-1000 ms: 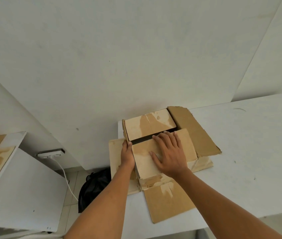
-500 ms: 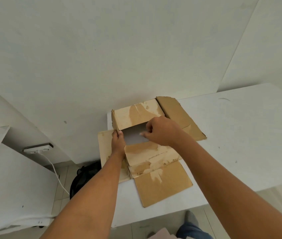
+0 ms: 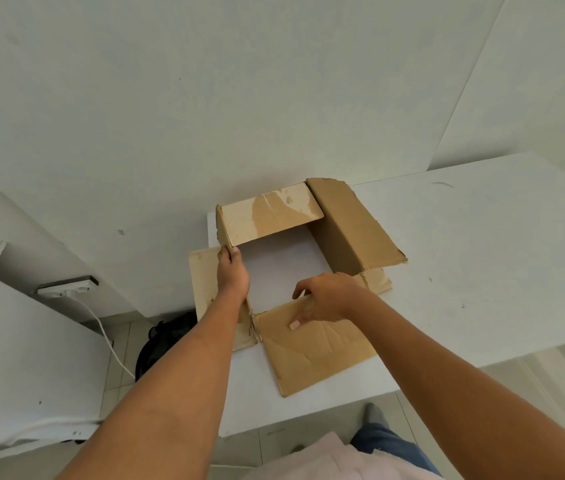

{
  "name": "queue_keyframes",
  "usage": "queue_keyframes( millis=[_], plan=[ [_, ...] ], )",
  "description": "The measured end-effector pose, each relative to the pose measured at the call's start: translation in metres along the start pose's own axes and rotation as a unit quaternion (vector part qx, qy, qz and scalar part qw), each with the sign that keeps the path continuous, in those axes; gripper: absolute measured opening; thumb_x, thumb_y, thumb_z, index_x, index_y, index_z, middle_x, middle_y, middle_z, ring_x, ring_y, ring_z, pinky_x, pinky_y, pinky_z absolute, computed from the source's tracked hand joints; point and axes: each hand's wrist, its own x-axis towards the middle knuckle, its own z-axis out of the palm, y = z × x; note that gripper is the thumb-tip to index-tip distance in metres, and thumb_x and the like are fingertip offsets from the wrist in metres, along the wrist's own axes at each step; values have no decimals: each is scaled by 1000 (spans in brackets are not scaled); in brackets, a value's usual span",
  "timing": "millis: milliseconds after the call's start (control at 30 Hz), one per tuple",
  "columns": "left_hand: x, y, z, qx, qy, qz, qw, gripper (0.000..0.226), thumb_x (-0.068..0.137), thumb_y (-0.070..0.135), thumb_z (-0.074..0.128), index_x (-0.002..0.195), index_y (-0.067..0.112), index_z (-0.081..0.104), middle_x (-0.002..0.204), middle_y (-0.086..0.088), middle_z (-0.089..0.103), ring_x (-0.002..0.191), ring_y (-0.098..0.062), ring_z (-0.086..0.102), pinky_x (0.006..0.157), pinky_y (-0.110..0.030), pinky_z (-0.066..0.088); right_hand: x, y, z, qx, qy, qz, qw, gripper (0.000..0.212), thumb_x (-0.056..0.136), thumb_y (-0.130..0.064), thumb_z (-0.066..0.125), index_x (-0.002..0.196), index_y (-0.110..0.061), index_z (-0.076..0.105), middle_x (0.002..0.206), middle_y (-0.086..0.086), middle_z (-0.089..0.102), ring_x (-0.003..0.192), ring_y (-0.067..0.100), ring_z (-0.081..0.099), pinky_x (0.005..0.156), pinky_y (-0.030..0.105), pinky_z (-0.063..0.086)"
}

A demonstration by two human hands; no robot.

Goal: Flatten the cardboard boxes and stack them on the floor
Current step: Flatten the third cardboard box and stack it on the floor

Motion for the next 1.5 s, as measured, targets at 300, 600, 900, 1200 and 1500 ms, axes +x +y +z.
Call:
queue_keyframes(
  millis=[300, 600, 900, 1200, 1500],
  plan=[
    [0, -1, -2, 31, 1, 11, 999, 49, 110, 33, 27, 156, 14, 30, 152, -10, 45, 139, -31, 43, 100, -30, 31, 10, 16, 32, -118, 199, -39, 972, 68, 85, -87, 43, 93, -28, 75, 70, -10, 64, 63, 11, 57, 52, 23, 37],
    [-5, 3, -1, 99, 25, 36, 994, 42, 110, 31, 29, 148, 14, 38, 139, -9, 53, 124, -30, 54, 88, -31, 37, 19, 32, 43, 93, 489, 9, 867, 40, 99, -54, 60, 81, -22, 76, 81, -9, 70, 80, 8, 59, 69, 25, 45],
    [3, 8, -6, 241, 26, 38, 970, 57, 110, 26, 27, 161, 12, 7, 168, -8, 15, 149, -31, 29, 118, -49, 33, 38, 49, -1, 163, 415, 270, 853, 68, 84, -26, 66, 146, -19, 40, 156, 8, 36, 147, 32, 30, 117, 49, 26],
    [43, 42, -7, 469, -8, 150, 870, 97, 91, 29, 68, 161, 12, 2, 168, -11, 0, 155, -30, -3, 126, -45, 6, 42, 48, 1, 139, 303, 299, 894, 77, 87, -7, 61, 157, -16, 31, 158, 9, 41, 141, 32, 44, 114, 49, 38],
    [74, 106, -22, 331, 75, 269, 901, 28, 88, 39, 71, 110, 22, 77, 106, -4, 76, 98, -26, 70, 80, -36, 57, 45, 49, 5, 150, 316, 303, 886, 76, 89, -4, 62, 157, -20, 32, 151, 6, 50, 129, 31, 55, 108, 50, 44]
  ],
)
